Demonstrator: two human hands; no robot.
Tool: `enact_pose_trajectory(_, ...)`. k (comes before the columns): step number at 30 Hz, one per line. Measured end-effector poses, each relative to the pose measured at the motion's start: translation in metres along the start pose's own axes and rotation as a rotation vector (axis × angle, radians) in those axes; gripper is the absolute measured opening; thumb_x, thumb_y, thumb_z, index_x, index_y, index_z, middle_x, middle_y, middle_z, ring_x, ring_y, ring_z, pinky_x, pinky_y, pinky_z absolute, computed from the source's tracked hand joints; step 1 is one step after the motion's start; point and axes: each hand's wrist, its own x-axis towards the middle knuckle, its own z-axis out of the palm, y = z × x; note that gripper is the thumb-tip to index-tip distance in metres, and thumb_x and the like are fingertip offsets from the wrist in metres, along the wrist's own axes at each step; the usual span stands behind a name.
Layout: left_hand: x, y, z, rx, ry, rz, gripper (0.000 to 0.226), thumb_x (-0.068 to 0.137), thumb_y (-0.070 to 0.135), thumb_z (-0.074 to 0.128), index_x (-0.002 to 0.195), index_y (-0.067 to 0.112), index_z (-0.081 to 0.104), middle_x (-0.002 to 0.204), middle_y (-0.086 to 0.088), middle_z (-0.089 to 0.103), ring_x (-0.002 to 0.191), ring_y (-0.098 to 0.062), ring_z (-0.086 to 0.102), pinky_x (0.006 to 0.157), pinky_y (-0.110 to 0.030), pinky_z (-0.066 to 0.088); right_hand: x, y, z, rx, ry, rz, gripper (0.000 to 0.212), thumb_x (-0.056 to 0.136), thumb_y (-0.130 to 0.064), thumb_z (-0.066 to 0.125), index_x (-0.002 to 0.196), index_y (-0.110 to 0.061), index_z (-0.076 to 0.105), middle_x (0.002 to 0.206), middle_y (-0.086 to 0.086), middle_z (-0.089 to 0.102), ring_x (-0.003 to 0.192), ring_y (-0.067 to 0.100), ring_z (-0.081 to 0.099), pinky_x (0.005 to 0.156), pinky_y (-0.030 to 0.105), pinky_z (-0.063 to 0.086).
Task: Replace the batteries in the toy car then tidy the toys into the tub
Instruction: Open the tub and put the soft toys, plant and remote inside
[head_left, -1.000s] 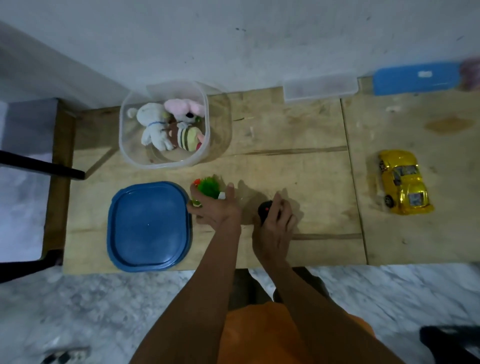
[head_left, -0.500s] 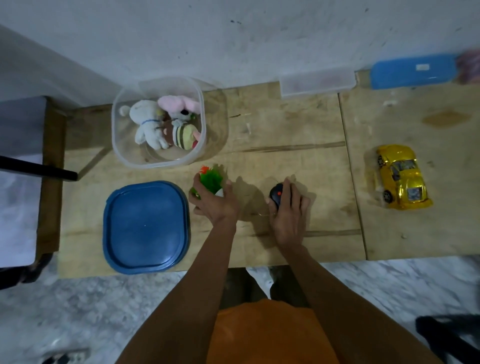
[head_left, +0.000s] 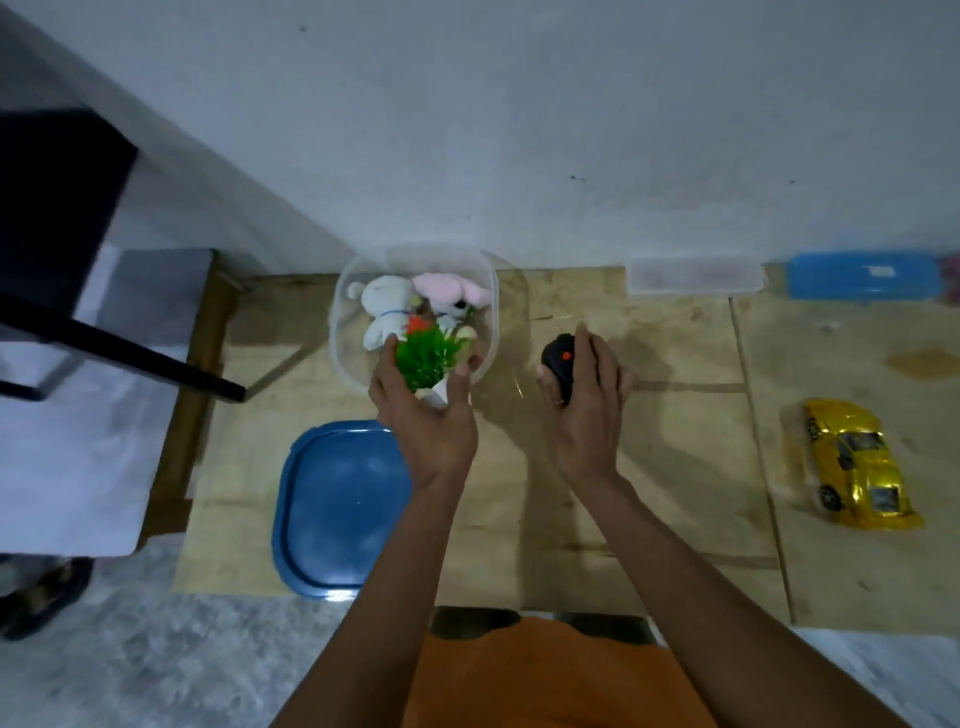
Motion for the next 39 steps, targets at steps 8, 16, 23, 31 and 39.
enact_pose_trajectory(8,0.122,-0.015,-0.036,0.099,0.004,-0.042,0.074,0.081,0.041,0.074,0.145,0.018,0.045,0.136,-0.010,0.048,0.126,-0.032,0.047,0.110,-0.056,0.040,0.038,-0.102,0.083,0.046,-0.261,-0.002,0.062,0.101,-0.040,0.052,0.154,-0.016,0.030,0.151,0.010,0.040,0.132,0.035,0.034,0.106,0.042,0.033)
enact_pose_trajectory(16,0.154,-0.030,-0.027,0.148,-0.143,-0.152,0.066,0.091,0.027,0.070,0.149,0.022,0.040,0.145,-0.013,0.041,0.134,-0.032,0.039,0.117,-0.042,0.030,0.041,-0.122,0.146,0.067,-0.362,0.216,0.057,0.096,-0.046,0.053,0.146,-0.023,0.038,0.146,0.010,0.043,0.135,0.034,0.040,0.105,0.055,0.039)
enact_pose_trajectory(23,0.155,-0.038,-0.029,0.231,-0.326,-0.094,0.058,0.106,0.024,0.042,0.160,0.022,0.023,0.161,-0.016,0.024,0.148,-0.036,0.020,0.122,-0.052,0.020,0.041,-0.118,0.129,0.138,-0.439,0.229,0.063,0.080,-0.019,0.042,0.143,-0.018,0.044,0.142,0.010,0.051,0.130,0.032,0.047,0.108,0.047,0.041)
enact_pose_trajectory(31,0.163,-0.048,-0.039,0.212,-0.346,0.099,0.062,0.090,0.002,0.033,0.151,0.003,0.042,0.156,-0.023,0.040,0.144,-0.038,0.039,0.118,-0.050,0.035,0.064,-0.118,0.128,0.151,-0.235,0.288,0.046,0.091,0.004,0.044,0.134,-0.009,0.056,0.132,0.016,0.058,0.122,0.031,0.054,0.087,0.015,0.031)
enact_pose_trajectory(39,0.165,-0.046,-0.041,0.121,-0.148,0.171,0.041,0.107,0.011,0.041,0.146,0.004,0.051,0.139,-0.014,0.062,0.127,-0.025,0.058,0.105,-0.030,0.048,0.052,-0.124,0.128,0.074,-0.160,0.170,0.043,0.089,-0.006,0.046,0.130,-0.007,0.058,0.129,0.015,0.055,0.121,0.031,0.046,0.100,0.026,0.032)
